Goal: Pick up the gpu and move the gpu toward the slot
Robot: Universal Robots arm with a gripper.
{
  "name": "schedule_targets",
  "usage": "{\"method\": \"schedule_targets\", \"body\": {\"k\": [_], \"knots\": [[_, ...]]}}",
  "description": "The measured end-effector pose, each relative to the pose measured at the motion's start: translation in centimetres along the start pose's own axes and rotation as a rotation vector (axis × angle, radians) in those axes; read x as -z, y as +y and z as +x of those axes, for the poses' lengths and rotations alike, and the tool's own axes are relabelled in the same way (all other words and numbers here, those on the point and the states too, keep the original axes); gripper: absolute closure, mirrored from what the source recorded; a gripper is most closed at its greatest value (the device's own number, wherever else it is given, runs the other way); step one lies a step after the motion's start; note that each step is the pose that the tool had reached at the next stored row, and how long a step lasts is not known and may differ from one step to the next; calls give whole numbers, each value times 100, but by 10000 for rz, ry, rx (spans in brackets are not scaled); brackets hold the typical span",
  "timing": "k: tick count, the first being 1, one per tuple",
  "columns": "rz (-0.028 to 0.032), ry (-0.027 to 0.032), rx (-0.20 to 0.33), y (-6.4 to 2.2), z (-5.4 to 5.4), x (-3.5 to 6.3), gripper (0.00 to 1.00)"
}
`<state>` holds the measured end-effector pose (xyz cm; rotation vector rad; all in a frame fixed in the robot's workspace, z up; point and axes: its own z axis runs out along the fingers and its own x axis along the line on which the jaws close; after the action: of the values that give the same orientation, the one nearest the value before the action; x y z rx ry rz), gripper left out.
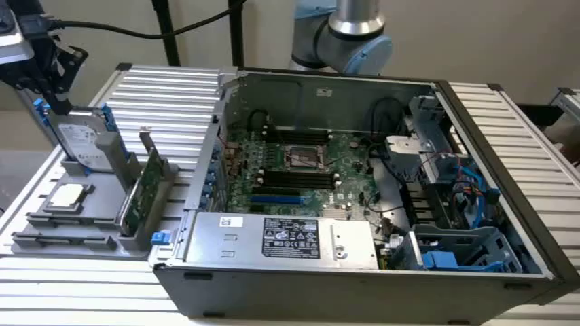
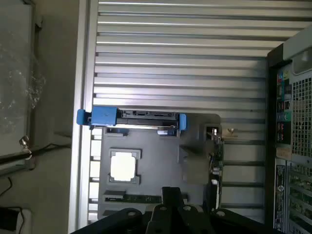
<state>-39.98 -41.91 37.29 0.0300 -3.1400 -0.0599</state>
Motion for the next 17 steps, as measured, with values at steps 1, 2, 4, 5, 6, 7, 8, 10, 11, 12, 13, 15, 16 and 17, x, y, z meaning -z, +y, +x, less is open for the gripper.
{"method": "schedule_targets", "body": {"k": [1,2,4,5,6,7,8,10,11,12,13,15,16,17], "knots": [[0,0,0,0,0,0,89],[0,0,0,0,0,0,89],[0,0,0,0,0,0,89],[0,0,0,0,0,0,89],[0,0,0,0,0,0,89],[0,0,0,0,0,0,89],[-1,-1,0,0,0,0,89],[0,-1,0,0,0,0,89],[0,0,0,0,0,0,89],[-1,-1,0,-1,-4,0,89],[1,2,0,-13,-21,1,89],[-1,4,-1,-60,-86,1,89],[-1,6,0,-84,-120,3,89],[0,7,0,-109,-157,3,89]]}}
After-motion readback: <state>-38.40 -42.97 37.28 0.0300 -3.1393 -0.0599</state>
